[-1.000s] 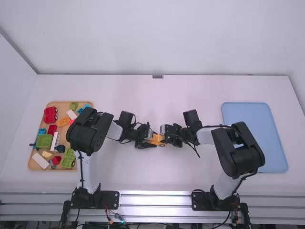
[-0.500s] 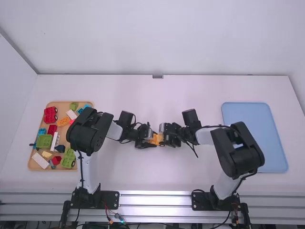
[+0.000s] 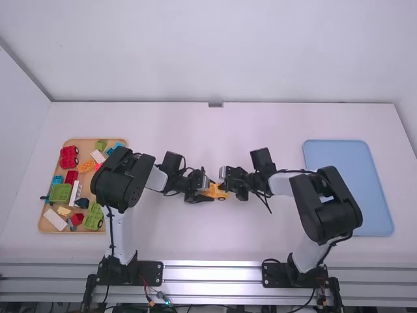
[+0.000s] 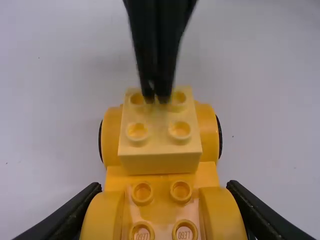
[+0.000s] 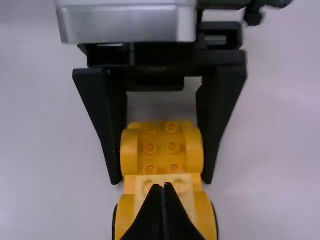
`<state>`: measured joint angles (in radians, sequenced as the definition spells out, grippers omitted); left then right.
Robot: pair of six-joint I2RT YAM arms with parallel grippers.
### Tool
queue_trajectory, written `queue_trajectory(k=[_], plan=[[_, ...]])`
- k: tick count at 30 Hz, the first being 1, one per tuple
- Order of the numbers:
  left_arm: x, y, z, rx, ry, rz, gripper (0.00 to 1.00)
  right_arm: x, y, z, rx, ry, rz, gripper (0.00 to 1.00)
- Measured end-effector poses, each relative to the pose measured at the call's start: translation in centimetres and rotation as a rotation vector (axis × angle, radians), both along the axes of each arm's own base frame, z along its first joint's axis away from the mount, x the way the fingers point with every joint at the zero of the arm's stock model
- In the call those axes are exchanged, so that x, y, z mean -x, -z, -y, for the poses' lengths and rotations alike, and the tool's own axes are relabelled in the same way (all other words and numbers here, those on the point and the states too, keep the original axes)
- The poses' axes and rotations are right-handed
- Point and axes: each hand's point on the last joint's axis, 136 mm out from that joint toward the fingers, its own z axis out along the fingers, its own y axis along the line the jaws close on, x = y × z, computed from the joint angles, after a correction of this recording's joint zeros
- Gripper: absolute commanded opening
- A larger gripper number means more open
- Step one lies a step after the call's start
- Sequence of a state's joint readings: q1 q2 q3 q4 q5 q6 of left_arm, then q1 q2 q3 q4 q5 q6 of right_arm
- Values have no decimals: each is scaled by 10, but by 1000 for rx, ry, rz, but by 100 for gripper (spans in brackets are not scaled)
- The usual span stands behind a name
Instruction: Assemble lego blocks to make yellow taxi
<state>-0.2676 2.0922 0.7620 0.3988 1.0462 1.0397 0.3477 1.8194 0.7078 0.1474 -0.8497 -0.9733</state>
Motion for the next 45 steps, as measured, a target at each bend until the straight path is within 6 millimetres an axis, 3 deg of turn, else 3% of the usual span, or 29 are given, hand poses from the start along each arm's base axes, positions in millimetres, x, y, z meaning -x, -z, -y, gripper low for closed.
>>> queue_trajectory(k=[18, 31, 35, 36, 37, 40, 45], plan=[[-12, 0, -6, -23, -40, 0, 18, -15, 10, -6, -28, -10, -146, 0], [-17, -1, -2, -36, -53, -10, 21, -21, 6, -1, -61, -14, -141, 2], [-16, -1, -1, -37, -50, -9, 21, -22, 2, 1, -73, -19, -140, 16], [-17, -1, -1, -37, -50, -8, 22, -23, -1, 2, -78, -16, -139, 33], [-16, -1, -1, -36, -50, -9, 24, -25, -5, 4, -80, -8, -133, 98], [-18, -1, -1, -36, -53, -5, 26, -35, -25, 8, -89, 22, -90, 98], [-18, -2, -1, -37, -54, -6, 33, -66, -86, 23, -59, 161, 39, 98]])
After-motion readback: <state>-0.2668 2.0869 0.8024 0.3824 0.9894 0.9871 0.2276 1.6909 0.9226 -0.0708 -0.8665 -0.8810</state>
